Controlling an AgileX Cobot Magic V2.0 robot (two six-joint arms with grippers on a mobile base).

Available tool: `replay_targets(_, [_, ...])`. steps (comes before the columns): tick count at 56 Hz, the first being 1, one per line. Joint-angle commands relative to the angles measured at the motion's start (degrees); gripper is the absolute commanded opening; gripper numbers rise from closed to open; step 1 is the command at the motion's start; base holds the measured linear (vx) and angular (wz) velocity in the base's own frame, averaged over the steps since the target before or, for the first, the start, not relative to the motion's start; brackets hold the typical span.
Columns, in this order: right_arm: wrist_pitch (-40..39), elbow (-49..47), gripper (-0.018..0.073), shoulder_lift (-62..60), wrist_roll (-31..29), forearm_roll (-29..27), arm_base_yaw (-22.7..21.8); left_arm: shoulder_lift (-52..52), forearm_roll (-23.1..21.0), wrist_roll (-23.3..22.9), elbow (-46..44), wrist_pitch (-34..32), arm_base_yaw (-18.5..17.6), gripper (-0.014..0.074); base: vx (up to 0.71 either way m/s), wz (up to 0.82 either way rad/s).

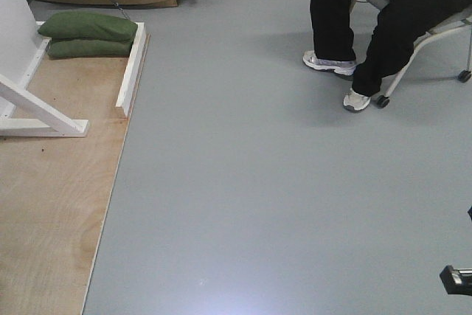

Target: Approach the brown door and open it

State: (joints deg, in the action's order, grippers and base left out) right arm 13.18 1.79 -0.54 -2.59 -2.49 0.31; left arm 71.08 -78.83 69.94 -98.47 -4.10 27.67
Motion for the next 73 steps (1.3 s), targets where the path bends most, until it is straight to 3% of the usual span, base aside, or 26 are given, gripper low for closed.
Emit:
replay_targets(1, [-4.67, 0.29, 0.0, -0.73, -0.36, 0.15, -0.03, -0.39, 0.29, -0.32, -1.37, 0.37, -0.08, -0.0006, 0.0, 0.0])
replay_targets(5, [-4.67, 0.29, 0.0, -0.73, -0.36, 0.15, -0.03, 0.46, 2.55, -0.32, -1.37, -2.52, -0.08, -0.0006, 0.0, 0.0])
replay_targets(12, [-4.67, 0.29, 0.0, -0.73, -0.36, 0.15, -0.03, 3.68, 12.05, -0.32, -1.37, -19.33, 1.78, -0.0006, 0.0, 0.0])
replay_targets(18, [-4.67, 0.29, 0.0, -0.73, -0.36, 0.15, -0.03, 4.04, 12.39, -0.32, -1.37, -24.83, 6.6, -0.0006, 0.0, 0.0])
replay_targets(27, [-4.67, 0.29, 0.0, -0.73, -0.36, 0.15, -0.03, 3.8, 12.39, -0.32, -1.37, -21.86, 17.51, -0.0006, 0.0, 0.0])
replay_targets(39, [-4.67, 0.29, 0.0, -0.73, -0.36, 0.15, -0.03, 1.21, 12.06, -0.33, -1.37, -13.23, 27.15, -0.0006, 0.0, 0.0])
replay_targets(52, [-4.67, 0.29, 0.0, -0.73, -0.36, 0.15, -0.03, 5.31, 9.98, -0.33, -1.37, -12.65, 38.25, -0.0006, 0.0, 0.0])
replay_targets(59, [-4.67, 0.29, 0.0, -0.73, -0.36, 0.15, -0.03, 9.04, 8.21, -0.45, -1.37, -10.34, 41.34, -0.0006, 0.0, 0.0])
replay_targets(69, [-4.67, 0.29, 0.0, -0.73, -0.36, 0.15, -0.03, 13.4, 1.52, -0.81, -1.37, 0.37, 41.59, -0.0006, 0.0, 0.0])
replay_targets(73, [-4.67, 0.29, 0.0, -0.73, -0.36, 0.15, -0.03, 14.66, 1.21, -0.81, -1.37, 2.62, 41.59, -0.0006, 0.0, 0.0])
